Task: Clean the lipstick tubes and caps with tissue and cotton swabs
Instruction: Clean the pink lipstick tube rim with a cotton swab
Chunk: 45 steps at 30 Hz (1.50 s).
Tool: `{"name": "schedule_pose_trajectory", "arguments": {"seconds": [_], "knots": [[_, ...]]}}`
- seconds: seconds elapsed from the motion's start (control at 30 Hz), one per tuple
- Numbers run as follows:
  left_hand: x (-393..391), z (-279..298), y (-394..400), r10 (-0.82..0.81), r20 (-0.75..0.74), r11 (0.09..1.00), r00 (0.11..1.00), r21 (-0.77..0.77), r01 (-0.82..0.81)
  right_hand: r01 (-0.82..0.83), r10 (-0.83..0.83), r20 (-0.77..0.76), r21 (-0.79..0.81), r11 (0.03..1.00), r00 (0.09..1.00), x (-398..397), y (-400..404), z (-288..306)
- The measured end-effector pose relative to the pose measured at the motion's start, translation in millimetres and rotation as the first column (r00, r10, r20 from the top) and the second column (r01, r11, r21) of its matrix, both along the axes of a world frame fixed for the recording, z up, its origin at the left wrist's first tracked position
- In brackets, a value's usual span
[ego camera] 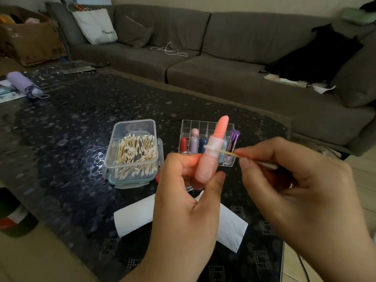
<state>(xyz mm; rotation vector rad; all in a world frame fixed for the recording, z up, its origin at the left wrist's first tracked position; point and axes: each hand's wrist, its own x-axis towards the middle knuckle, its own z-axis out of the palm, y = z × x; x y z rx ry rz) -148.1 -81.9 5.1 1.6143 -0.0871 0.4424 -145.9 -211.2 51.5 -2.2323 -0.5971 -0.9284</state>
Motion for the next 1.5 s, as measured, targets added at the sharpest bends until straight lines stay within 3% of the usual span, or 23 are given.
{"name": "schedule_pose_trajectory", "arguments": {"seconds": [0.47,1.13,1.23,1.37,1.5], "knots": [[-1.1,1.3,-0.5,0.052,0.018,0.998,0.998,0.027,-0.053,0.035,-0.036,0.023,0.009,0.999,0.999,-1.9,1.1,0.5],[-0.1,12.0,2.0,-0.225,-0.049,0.929,0.973,-0.311,0.199,-0.095,0.112,-0.091,0.178,0.979,0.990,-0.2,-9.9,2.2],[2.5,10.7,3.8,-0.322,-0.062,0.878,0.945,-0.392,0.274,-0.118,0.152,-0.109,0.267,0.956,0.982,-1.3,-12.7,2.3],[2.4,14.1,1.9,-0.435,-0.036,0.721,0.900,-0.612,0.325,-0.085,0.124,-0.119,0.289,0.954,0.985,0.8,-15.9,1.3],[2.6,13.7,2.5,-0.505,-0.029,0.617,0.863,-0.711,0.337,-0.114,0.157,-0.124,0.301,0.947,0.980,4.8,-14.4,-1.2]]}}
